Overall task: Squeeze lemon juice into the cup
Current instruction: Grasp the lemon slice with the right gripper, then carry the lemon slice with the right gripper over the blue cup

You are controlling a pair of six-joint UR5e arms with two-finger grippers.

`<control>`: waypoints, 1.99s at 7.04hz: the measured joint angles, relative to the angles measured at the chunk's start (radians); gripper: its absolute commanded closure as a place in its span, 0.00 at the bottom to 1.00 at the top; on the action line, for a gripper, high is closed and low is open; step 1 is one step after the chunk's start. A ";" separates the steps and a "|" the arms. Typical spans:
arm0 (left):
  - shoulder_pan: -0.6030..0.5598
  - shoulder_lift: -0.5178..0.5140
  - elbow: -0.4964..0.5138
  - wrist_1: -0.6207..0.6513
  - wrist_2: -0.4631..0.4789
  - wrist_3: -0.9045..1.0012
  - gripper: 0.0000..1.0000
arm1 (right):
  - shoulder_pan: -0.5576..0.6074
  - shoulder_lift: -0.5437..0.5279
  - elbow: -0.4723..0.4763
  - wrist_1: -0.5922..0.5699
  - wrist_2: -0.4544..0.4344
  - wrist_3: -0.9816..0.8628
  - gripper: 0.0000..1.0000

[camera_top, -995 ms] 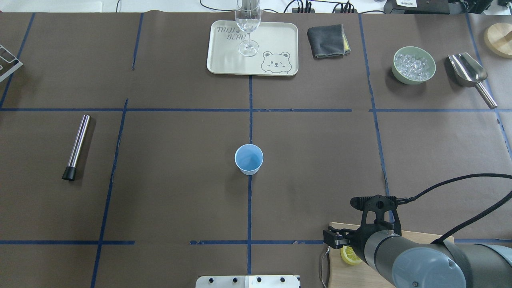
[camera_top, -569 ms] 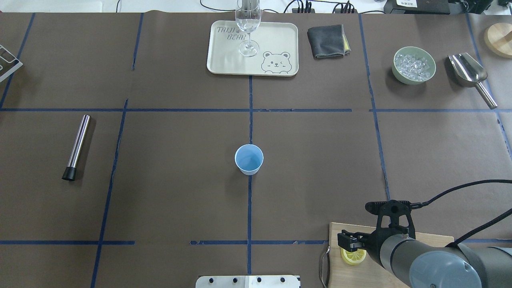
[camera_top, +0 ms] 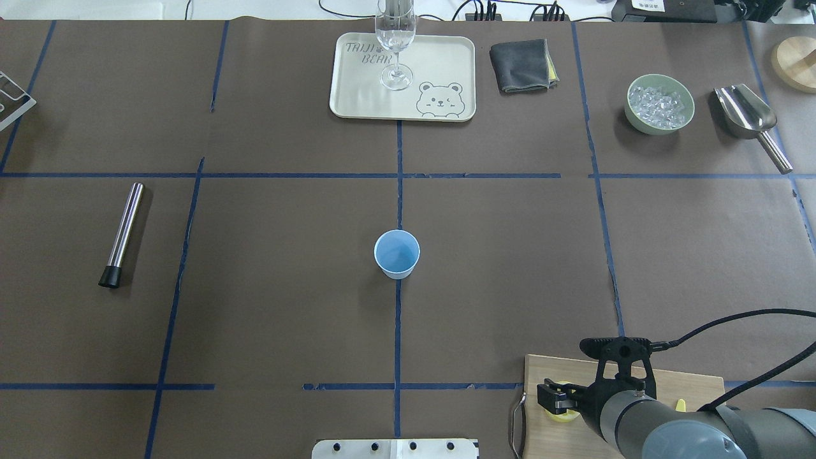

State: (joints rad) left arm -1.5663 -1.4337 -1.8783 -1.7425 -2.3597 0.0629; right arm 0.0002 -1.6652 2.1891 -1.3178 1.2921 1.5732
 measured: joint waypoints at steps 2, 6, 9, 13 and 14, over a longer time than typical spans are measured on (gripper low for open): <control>-0.001 0.000 -0.003 0.001 -0.001 0.000 0.00 | -0.035 0.002 -0.003 0.000 -0.029 0.010 0.08; -0.001 0.001 -0.004 0.001 -0.001 0.000 0.00 | -0.080 0.002 -0.020 -0.001 -0.066 0.010 0.24; -0.001 0.002 -0.004 0.001 -0.001 0.000 0.00 | -0.081 0.016 -0.020 -0.001 -0.065 0.008 1.00; -0.001 0.002 -0.004 0.001 -0.001 0.000 0.00 | -0.072 0.017 -0.006 -0.002 -0.067 0.008 1.00; -0.001 0.002 -0.004 0.001 -0.001 0.000 0.00 | -0.064 0.016 0.018 -0.005 -0.066 0.008 1.00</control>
State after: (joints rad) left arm -1.5677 -1.4320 -1.8823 -1.7411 -2.3608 0.0629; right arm -0.0639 -1.6489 2.2070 -1.3229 1.2260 1.5813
